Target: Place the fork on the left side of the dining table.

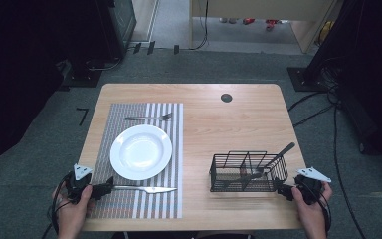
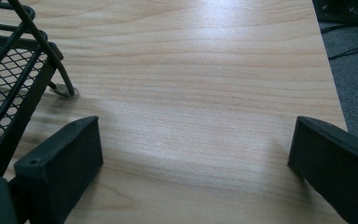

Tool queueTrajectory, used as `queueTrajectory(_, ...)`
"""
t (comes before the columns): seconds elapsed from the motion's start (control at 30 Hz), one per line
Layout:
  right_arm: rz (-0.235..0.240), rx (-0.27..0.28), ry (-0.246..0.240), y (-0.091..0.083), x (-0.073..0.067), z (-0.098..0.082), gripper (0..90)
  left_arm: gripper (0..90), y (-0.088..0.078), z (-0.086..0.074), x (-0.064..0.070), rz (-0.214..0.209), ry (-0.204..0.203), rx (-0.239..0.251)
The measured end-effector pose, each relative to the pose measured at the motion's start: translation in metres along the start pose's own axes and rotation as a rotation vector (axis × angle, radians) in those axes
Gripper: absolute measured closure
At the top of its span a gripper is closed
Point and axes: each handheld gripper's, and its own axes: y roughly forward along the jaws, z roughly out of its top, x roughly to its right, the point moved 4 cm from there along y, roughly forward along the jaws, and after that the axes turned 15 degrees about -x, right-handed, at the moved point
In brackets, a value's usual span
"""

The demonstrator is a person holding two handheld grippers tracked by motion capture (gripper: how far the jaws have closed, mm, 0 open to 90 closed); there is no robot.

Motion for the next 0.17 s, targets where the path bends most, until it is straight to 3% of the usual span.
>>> queueTrajectory(0.17, 0.0, 0.0, 0.0, 0.0, 0.0, 0.0, 2.1, 0.0, -0.0016, -0.0019, 0.0, -0.002, -0.006, -0.003)
